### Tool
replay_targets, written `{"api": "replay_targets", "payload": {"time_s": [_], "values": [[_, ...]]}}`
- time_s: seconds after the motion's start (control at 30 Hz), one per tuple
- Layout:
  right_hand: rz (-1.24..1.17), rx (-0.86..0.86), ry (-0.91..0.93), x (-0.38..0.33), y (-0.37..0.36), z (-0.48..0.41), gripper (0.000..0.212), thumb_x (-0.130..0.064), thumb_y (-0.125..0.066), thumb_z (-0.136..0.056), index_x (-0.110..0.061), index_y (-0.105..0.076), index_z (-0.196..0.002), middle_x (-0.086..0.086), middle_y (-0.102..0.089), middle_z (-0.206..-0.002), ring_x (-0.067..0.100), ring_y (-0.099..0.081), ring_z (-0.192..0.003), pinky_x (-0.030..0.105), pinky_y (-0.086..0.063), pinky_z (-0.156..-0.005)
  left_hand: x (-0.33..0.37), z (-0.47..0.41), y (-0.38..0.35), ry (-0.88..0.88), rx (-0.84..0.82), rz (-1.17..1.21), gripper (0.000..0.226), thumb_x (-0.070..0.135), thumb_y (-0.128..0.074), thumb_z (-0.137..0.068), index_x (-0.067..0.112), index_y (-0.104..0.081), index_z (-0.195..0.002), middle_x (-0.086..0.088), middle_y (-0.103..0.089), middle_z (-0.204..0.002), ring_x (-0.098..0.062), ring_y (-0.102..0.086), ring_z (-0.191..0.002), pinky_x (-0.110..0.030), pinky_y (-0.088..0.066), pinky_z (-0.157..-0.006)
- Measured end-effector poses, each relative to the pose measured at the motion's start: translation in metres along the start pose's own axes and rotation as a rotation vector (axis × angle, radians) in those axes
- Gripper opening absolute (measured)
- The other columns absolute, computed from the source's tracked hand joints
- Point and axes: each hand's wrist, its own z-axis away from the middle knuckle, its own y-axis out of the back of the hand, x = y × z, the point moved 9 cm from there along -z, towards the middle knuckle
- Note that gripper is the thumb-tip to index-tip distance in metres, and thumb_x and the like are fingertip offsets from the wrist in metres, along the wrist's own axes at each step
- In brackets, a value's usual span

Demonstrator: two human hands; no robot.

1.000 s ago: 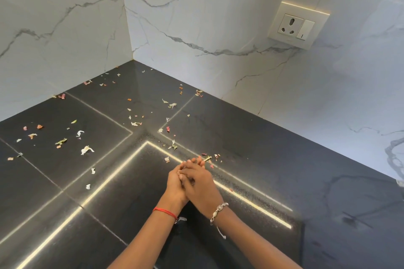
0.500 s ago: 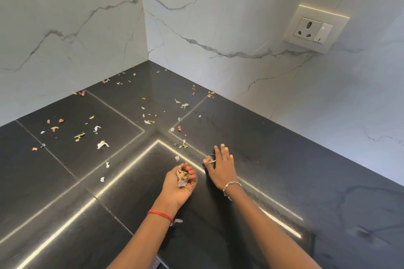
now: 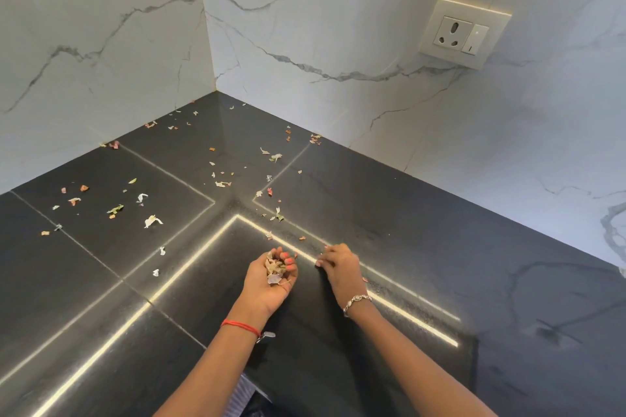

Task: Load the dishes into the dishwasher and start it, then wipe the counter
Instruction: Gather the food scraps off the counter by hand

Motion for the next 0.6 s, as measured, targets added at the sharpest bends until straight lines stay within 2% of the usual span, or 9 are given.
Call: {"api": "replay_targets", "payload": {"time_s": [0.1, 0.17, 0.23, 0.3, 0.37, 0.43, 0.47, 0.5, 0.6], "values": [[-0.182, 0.207, -0.142, -0.002, 0.026, 0.001, 0.005, -0.007, -0.072, -0.077, -0.005, -0.076, -0.08, -0.002, -0.067, -0.077, 0.013, -0.06, -0.076, 0.032, -0.049, -0.084, -0.004, 0.0, 0.004, 0.002, 0.017, -0.012, 0.03, 0.012, -0.033, -0.097, 0.007, -0.051, -0.073, -0.007, -0.054, -0.051, -0.014, -0.053, -0.04, -0.016, -0.045, -0.042], [-0.264, 0.236, -0.098, -0.024, 0.032, 0.009, 0.005, -0.01, -0.075, -0.074, -0.01, -0.076, -0.079, -0.009, -0.066, -0.074, 0.004, -0.061, -0.071, 0.023, -0.051, -0.077, -0.006, 0.0, 0.006, -0.005, 0.021, -0.025, 0.028, 0.01, -0.035, -0.096, 0.003, -0.055, -0.077, -0.01, -0.06, -0.057, -0.018, -0.06, -0.048, -0.022, -0.053, -0.048], [-0.313, 0.141, -0.017, -0.053, 0.025, 0.022, 0.008, -0.008, -0.073, -0.076, -0.007, -0.076, -0.083, -0.002, -0.069, -0.08, 0.0, -0.059, -0.072, 0.01, -0.045, -0.071, -0.01, 0.001, 0.001, 0.016, -0.044, -0.056, 0.015, 0.004, -0.047, -0.088, 0.0, -0.057, -0.077, -0.011, -0.062, -0.06, -0.019, -0.063, -0.052, -0.026, -0.055, -0.052], [-0.26, -0.012, 0.073, -0.075, 0.007, 0.035, 0.014, -0.002, -0.063, -0.083, 0.001, -0.072, -0.094, 0.014, -0.067, -0.096, 0.012, -0.059, -0.086, 0.011, -0.04, -0.077, -0.017, 0.002, -0.003, 0.061, -0.096, -0.08, 0.007, 0.0, -0.06, -0.079, -0.003, -0.062, -0.073, -0.011, -0.062, -0.059, -0.017, -0.064, -0.048, -0.022, -0.055, -0.05], [-0.121, -0.169, 0.18, -0.086, -0.016, 0.046, 0.027, -0.001, -0.047, -0.093, 0.006, -0.061, -0.114, 0.024, -0.055, -0.123, 0.029, -0.047, -0.117, 0.025, -0.034, -0.097, -0.021, -0.004, 0.003, 0.066, -0.063, -0.092, 0.029, 0.009, -0.044, -0.092, -0.003, -0.065, -0.076, -0.011, -0.065, -0.064, -0.018, -0.066, -0.052, -0.022, -0.055, -0.062], [0.011, -0.216, 0.226, -0.084, -0.025, 0.05, 0.034, -0.002, -0.037, -0.097, 0.005, -0.051, -0.127, 0.018, -0.043, -0.141, 0.023, -0.032, -0.136, 0.024, -0.017, -0.113, -0.02, -0.007, 0.006, 0.044, -0.047, -0.074, 0.048, 0.013, -0.034, -0.097, -0.004, -0.069, -0.07, -0.014, -0.068, -0.069, -0.021, -0.069, -0.058, -0.029, -0.056, -0.068], [0.05, -0.195, 0.244, -0.084, -0.026, 0.05, 0.034, -0.002, -0.037, -0.096, 0.003, -0.053, -0.126, 0.014, -0.044, -0.142, 0.019, -0.031, -0.137, 0.019, -0.014, -0.115, -0.022, -0.004, 0.003, 0.044, -0.06, -0.069, 0.052, 0.013, -0.033, -0.098, -0.005, -0.07, -0.065, -0.014, -0.068, -0.069, -0.022, -0.069, -0.058, -0.03, -0.057, -0.063], [0.064, -0.166, 0.25, -0.086, -0.024, 0.05, 0.034, 0.0, -0.038, -0.095, 0.002, -0.058, -0.122, 0.013, -0.048, -0.138, 0.018, -0.036, -0.135, 0.019, -0.015, -0.115, -0.022, -0.002, 0.002, 0.049, -0.069, -0.07, 0.053, 0.012, -0.033, -0.098, -0.004, -0.07, -0.062, -0.014, -0.067, -0.068, -0.022, -0.069, -0.058, -0.03, -0.057, -0.058], [0.046, -0.091, 0.252, -0.081, -0.019, 0.044, 0.031, 0.002, -0.046, -0.087, -0.007, -0.07, -0.104, 0.01, -0.065, -0.117, 0.019, -0.058, -0.115, 0.03, -0.041, -0.104, -0.026, 0.002, -0.002, 0.067, -0.085, -0.084, 0.05, 0.008, -0.036, -0.096, -0.002, -0.069, -0.059, -0.012, -0.066, -0.064, -0.02, -0.068, -0.055, -0.027, -0.057, -0.05]]}}
